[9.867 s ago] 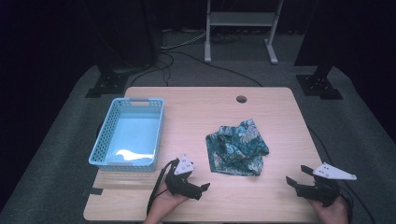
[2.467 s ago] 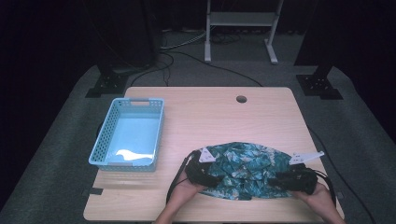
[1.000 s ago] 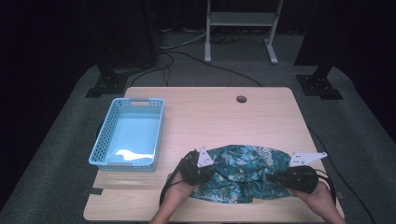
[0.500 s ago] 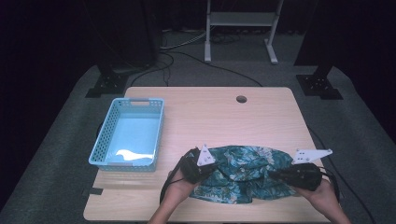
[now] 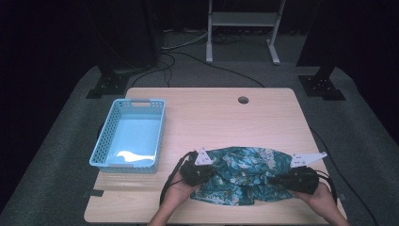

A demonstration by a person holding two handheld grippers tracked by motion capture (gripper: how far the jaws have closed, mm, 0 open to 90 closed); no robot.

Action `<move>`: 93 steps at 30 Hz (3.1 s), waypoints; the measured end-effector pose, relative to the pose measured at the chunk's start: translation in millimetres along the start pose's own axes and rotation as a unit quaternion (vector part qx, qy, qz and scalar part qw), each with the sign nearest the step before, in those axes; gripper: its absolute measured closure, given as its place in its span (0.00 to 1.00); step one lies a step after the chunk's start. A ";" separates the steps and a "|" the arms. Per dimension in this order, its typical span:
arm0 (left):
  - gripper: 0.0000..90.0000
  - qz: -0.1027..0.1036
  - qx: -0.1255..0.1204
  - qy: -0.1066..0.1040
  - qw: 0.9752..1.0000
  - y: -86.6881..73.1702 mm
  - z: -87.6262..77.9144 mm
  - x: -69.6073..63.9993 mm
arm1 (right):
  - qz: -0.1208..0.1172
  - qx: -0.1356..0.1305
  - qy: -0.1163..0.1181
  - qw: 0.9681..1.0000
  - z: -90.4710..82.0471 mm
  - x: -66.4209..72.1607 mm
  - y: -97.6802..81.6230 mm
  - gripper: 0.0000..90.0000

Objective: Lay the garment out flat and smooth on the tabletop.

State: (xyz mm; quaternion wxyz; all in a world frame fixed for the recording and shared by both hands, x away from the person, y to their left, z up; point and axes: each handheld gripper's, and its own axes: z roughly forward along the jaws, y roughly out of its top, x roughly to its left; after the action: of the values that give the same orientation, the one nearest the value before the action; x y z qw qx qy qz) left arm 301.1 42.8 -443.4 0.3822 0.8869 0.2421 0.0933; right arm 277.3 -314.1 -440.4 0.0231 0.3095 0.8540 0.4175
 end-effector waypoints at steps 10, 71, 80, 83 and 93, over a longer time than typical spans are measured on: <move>0.93 0.012 -0.003 -0.023 1.000 18.7 -7.3 10.4 | -0.015 0.017 0.011 1.000 -4.1 -7.2 8.5 0.98; 0.12 -0.007 0.046 0.031 0.998 -4.4 40.0 29.2 | -0.016 0.031 -0.136 0.990 31.3 -26.8 -14.9 0.33; 0.12 0.003 0.038 0.020 0.999 -19.8 26.4 11.6 | -0.031 0.044 -0.120 0.991 26.9 -3.8 -23.7 0.33; 0.12 0.006 0.039 0.018 0.999 -21.7 23.8 8.2 | -0.030 0.066 -0.115 0.991 24.0 1.2 -22.5 0.35; 0.12 0.002 0.014 0.033 0.999 2.5 31.1 31.5 | -0.023 0.030 -0.122 0.992 18.4 -17.7 12.8 0.43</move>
State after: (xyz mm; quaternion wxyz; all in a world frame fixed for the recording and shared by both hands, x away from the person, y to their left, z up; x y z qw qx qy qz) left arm 340.2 37.4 -463.8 0.3610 0.8892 0.2539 0.1200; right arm 303.6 -305.0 -446.9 0.1274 0.3390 0.8639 0.3500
